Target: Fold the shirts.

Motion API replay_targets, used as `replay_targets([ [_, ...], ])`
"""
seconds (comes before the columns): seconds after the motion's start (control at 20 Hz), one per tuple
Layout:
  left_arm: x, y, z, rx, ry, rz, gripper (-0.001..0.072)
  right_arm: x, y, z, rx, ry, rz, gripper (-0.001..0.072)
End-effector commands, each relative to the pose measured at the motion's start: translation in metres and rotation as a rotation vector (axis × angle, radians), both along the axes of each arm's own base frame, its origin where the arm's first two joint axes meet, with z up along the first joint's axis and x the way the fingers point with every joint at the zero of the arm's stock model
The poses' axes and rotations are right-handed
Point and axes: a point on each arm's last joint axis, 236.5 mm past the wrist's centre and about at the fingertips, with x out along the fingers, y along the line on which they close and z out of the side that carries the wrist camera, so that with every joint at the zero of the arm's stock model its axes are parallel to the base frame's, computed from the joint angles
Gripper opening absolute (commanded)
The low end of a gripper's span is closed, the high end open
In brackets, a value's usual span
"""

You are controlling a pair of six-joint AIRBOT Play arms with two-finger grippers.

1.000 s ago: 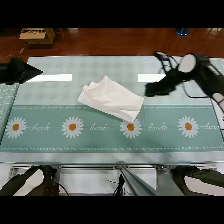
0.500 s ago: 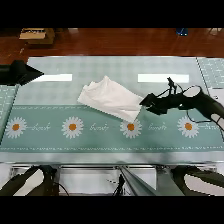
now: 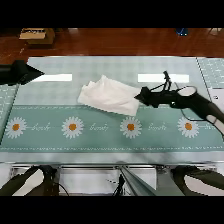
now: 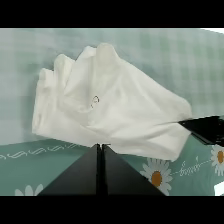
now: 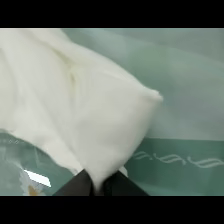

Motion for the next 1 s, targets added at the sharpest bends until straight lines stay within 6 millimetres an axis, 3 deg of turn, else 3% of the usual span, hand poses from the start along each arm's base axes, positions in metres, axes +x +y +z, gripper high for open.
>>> replay_targets([
  [0.0, 0.008, 0.004, -0.007, -0.002, 0.005, 0.016, 0.0029, -0.03, -0.039, 0.07, -0.091, -0.061, 0.133, 0.0021],
  [0.25, 0.019, 0.008, -0.035, -0.025, 0.08, 0.019, 0.0028, -0.117, -0.156, 0.161, -0.548, -0.043, 0.131, 0.0021],
  [0.4, 0.024, 0.009, -0.053, -0.04, 0.127, 0.019, 0.0028, -0.172, -0.258, 0.183, -0.893, 0.084, -0.064, 0.0019],
  [0.5, 0.03, 0.012, -0.063, -0.046, 0.147, 0.028, 0.0028, -0.199, -0.309, 0.188, -0.993, 0.199, -0.243, 0.0019],
  [0.6, 0.033, 0.014, -0.069, -0.049, 0.157, 0.035, 0.0029, -0.213, -0.336, 0.185, -0.982, 0.274, -0.369, 0.0019],
  [0.7, 0.035, 0.015, -0.071, -0.037, 0.145, 0.028, 0.0028, -0.241, -0.364, 0.177, -0.965, 0.416, -0.488, 0.0019],
  [0.95, 0.055, 0.029, -0.068, -0.014, 0.079, 0.102, 0.0029, -0.293, -0.383, 0.154, -0.832, 0.647, -0.639, 0.002],
])
